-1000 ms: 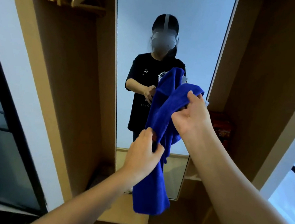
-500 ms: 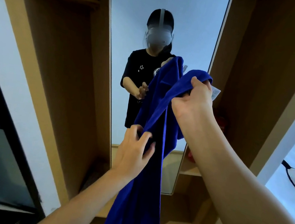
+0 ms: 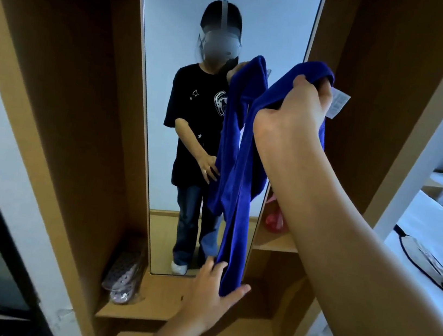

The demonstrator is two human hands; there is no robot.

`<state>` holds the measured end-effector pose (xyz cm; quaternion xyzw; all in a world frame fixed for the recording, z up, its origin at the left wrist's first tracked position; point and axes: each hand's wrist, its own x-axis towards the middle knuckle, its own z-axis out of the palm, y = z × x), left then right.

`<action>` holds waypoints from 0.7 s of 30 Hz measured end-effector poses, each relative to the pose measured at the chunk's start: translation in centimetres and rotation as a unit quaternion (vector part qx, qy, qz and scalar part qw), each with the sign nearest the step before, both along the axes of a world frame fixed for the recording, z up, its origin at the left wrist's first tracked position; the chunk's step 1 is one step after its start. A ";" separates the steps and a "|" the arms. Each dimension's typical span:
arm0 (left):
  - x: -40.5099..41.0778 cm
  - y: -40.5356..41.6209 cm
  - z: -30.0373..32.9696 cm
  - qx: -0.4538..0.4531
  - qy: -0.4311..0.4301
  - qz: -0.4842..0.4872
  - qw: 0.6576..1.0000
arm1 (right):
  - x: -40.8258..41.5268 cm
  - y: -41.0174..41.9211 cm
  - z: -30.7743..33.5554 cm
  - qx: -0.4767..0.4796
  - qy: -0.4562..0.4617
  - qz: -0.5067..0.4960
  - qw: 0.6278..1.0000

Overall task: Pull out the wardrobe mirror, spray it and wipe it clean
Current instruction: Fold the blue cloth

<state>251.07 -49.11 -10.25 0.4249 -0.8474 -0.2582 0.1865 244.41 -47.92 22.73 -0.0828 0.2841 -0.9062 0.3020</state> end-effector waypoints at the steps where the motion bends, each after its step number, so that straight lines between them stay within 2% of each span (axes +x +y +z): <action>1: -0.5 -0.1 -0.1 -0.008 -0.006 0.008 1.000 | 0.1 0.1 0.2 -0.001 0.003 -0.005 1.000; 6: -2.1 -1.4 -0.3 -0.044 0.065 0.040 0.996 | -0.2 0.3 0.9 0.001 0.008 -0.031 0.999; 13: -2.5 -1.6 -1.4 -0.001 0.075 0.014 0.997 | -1.2 0.6 1.5 0.001 0.017 -0.067 0.998; 21: 0.9 -2.8 -1.4 0.015 0.134 0.082 0.987 | -3.2 0.3 0.4 0.031 0.026 -0.092 0.995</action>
